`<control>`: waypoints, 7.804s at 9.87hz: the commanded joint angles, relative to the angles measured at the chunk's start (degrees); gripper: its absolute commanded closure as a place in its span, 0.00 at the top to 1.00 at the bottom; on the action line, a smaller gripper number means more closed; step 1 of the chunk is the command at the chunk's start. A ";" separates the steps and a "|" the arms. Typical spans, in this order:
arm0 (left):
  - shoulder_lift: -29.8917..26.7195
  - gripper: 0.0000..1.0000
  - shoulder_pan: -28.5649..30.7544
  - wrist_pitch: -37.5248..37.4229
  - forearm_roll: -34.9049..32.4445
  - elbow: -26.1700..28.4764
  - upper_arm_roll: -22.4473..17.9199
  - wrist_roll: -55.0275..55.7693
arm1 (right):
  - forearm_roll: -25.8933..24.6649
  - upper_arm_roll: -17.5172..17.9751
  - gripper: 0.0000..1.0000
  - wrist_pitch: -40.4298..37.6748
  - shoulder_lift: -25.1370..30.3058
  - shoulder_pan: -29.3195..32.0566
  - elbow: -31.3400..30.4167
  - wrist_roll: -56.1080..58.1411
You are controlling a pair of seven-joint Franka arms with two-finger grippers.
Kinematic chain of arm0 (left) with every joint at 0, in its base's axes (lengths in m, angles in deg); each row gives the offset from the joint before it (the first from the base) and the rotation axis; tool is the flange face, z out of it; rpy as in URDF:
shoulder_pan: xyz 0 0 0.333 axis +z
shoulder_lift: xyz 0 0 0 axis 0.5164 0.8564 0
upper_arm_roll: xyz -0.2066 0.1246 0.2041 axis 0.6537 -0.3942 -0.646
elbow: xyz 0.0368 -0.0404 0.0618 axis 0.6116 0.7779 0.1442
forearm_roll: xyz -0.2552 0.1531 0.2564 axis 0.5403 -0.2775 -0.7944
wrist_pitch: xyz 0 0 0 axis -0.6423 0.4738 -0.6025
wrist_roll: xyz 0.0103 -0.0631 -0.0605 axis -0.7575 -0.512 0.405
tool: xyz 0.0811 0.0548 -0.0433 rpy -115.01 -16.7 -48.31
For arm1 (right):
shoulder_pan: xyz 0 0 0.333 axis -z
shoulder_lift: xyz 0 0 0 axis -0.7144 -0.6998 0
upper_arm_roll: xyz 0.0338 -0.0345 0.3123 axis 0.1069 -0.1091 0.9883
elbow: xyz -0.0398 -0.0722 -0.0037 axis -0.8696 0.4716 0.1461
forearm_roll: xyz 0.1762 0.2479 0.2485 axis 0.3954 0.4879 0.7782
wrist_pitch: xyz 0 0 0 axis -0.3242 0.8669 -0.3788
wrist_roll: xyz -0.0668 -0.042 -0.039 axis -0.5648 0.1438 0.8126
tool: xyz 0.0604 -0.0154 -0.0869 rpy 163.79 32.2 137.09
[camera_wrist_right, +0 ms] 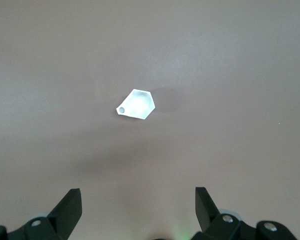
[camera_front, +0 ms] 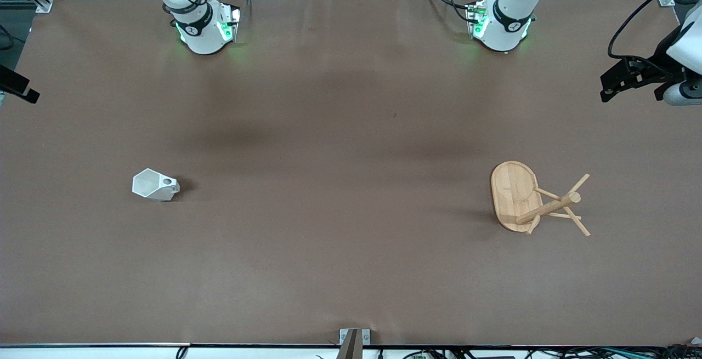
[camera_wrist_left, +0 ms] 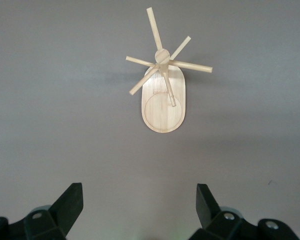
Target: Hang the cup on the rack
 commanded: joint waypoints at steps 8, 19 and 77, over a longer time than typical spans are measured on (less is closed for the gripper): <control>1.38 1.00 0.18 -0.83 2.15 0.12 -0.08 -0.63 | -0.57 0.17 1.00 33.59 -15.79 0.78 -21.76 22.07; 1.46 1.00 0.18 -0.83 2.59 0.12 -0.08 -0.72 | 0.05 0.26 0.29 58.53 -24.32 1.14 -32.79 26.48; 16.32 0.00 -11.08 25.19 10.24 3.63 28.32 -20.44 | 59.54 2.90 1.00 12.47 -20.92 -17.69 -14.51 0.70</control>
